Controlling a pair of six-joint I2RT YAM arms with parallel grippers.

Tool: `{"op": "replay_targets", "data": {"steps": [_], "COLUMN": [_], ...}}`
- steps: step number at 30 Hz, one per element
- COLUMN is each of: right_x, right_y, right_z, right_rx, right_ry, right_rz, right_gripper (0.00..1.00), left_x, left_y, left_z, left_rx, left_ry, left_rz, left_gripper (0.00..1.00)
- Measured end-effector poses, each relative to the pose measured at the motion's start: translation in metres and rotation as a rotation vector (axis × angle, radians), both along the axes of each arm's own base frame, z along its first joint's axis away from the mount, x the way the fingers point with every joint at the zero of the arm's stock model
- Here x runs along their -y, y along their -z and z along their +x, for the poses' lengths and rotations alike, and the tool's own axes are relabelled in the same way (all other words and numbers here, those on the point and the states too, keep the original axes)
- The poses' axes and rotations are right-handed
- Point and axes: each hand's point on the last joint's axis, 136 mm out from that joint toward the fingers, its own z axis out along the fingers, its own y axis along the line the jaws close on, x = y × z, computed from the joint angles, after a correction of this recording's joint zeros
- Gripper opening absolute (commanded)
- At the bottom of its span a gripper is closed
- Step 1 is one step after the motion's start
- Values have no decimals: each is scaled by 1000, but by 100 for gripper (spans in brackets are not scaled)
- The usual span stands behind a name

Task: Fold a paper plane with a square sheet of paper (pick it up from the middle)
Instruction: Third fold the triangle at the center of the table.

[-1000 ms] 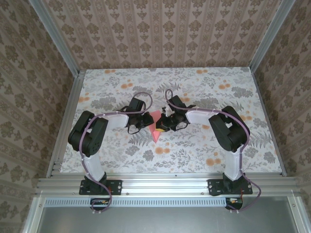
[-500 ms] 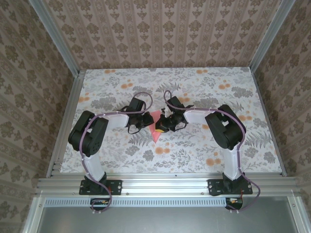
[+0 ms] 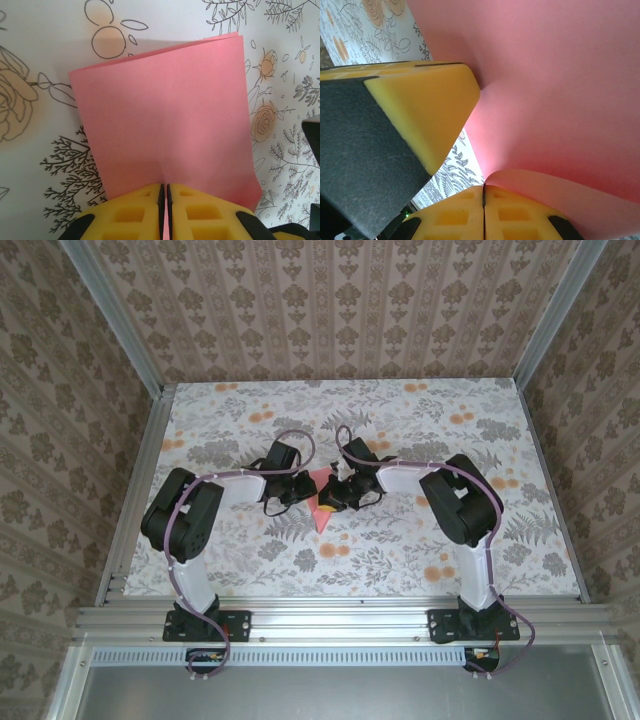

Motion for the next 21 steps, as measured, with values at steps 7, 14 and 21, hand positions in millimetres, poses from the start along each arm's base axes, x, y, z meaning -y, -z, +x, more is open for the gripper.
{"op": "replay_targets", "data": {"steps": [7, 14, 21], "right_x": [0, 0, 1], "right_y": [6, 5, 6], "right_z": [0, 1, -2], "right_rx": [5, 12, 15], "right_ry": [-13, -21, -41], "right_rz": [-7, -7, -18], "right_gripper": [9, 11, 13], "left_x": [0, 0, 0], "left_y": [0, 0, 1], "left_z": [0, 0, 0], "left_rx": [0, 0, -1], "left_ry": [0, 0, 0], "left_rz": [0, 0, 1], "left_gripper": [13, 13, 13]}}
